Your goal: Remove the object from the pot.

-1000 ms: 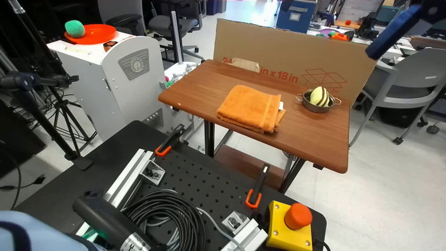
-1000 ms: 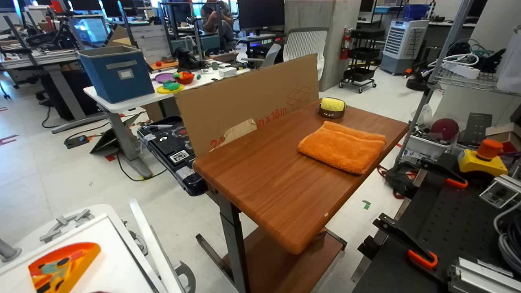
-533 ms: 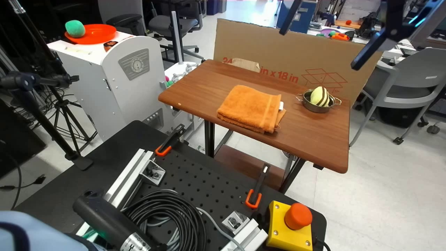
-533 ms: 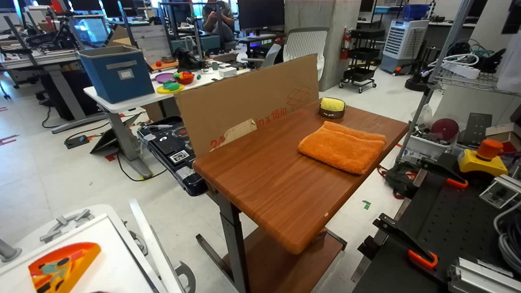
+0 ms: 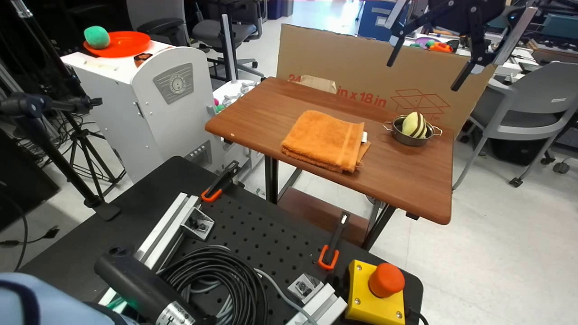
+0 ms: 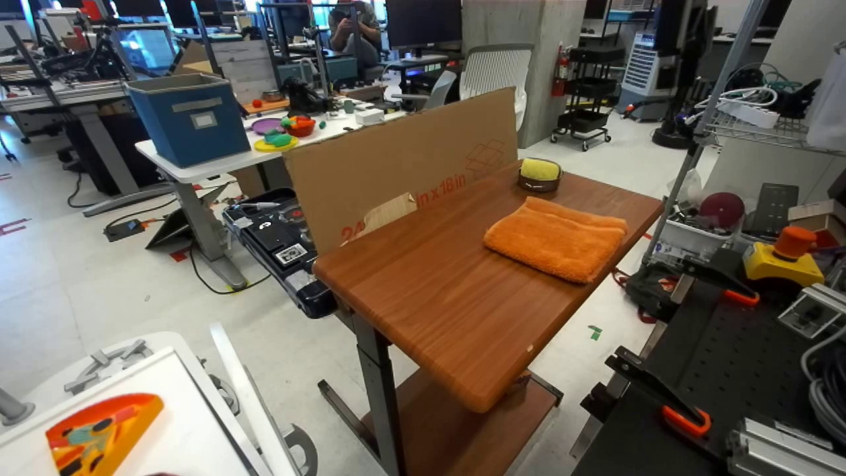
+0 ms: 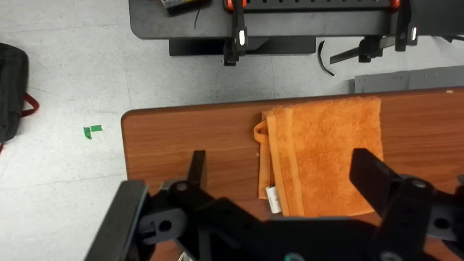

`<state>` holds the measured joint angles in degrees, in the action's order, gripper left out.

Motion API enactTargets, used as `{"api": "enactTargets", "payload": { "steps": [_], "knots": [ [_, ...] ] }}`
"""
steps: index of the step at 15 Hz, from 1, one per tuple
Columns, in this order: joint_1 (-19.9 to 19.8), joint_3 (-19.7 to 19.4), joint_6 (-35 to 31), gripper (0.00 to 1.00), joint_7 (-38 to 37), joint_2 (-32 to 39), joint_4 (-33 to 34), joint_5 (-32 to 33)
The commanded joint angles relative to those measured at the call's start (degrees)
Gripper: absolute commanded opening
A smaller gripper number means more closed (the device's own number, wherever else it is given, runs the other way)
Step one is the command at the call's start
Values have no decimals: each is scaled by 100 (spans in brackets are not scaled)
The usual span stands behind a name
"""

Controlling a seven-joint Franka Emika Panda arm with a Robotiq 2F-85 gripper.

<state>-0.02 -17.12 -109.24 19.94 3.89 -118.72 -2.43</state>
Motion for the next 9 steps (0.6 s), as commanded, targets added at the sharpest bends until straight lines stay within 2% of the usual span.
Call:
{"api": "enactTargets", "payload": {
  "steps": [1,5,9],
  "knots": [
    [-537,422,223,100,166,1344,1458,-280],
    [-941,748,222,100,14,2508,2785,-91],
    [-1167,1084,313,100,13,3545,4030,-88]
  ]
}}
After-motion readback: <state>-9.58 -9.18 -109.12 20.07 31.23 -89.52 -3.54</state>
